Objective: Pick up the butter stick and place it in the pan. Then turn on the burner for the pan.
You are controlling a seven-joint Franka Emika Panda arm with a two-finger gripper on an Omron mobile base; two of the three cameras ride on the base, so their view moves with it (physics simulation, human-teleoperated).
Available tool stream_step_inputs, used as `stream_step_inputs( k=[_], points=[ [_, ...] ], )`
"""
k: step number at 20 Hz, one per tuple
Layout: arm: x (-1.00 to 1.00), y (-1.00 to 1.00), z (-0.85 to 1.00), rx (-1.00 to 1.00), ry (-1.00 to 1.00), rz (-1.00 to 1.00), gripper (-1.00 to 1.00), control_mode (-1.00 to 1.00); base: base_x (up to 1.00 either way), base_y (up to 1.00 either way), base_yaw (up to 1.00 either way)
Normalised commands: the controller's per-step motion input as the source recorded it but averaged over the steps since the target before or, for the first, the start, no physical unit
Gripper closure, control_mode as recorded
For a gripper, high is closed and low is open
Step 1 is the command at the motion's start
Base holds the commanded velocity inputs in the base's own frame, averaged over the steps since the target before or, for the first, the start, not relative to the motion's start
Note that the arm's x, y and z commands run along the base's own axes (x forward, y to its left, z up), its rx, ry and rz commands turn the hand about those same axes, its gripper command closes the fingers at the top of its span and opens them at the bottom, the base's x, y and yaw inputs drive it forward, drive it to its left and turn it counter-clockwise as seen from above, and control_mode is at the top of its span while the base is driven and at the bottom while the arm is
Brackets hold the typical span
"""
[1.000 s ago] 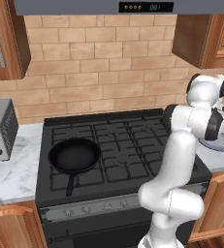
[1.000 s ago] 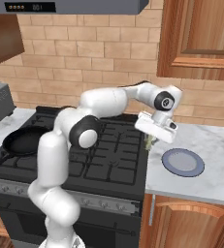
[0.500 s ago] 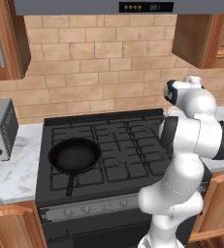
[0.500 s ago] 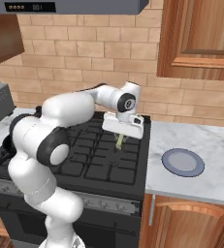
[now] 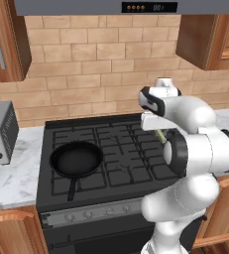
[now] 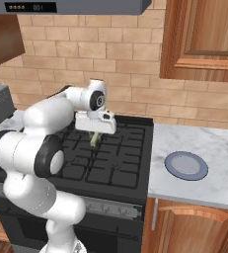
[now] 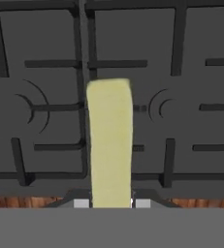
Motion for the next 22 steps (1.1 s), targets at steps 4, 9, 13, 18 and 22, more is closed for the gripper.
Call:
stream_step_inputs(
  k=[4,9,13,18,22],
  points=[
    [0.34,1.00,0.07,-0.09,0.09,0.00,1.00,-1.00,0.00,0.00,0.00],
    [0.31,1.00,0.01,-0.05,0.13,0.00,1.00,-1.00,0.00,0.00,0.00],
    [0.14,1.00,0.00,0.00,0.11,0.00,1.00,-1.00,0.00,0.00,0.00],
    [0.05,0.97,0.00,0.00,0.09,0.00,1.00,-1.00,0.00,0.00,0.00],
    [0.08,0.81,-0.03,0.00,0.07,0.00,1.00,-1.00,0.00,0.00,0.00]
  ],
)
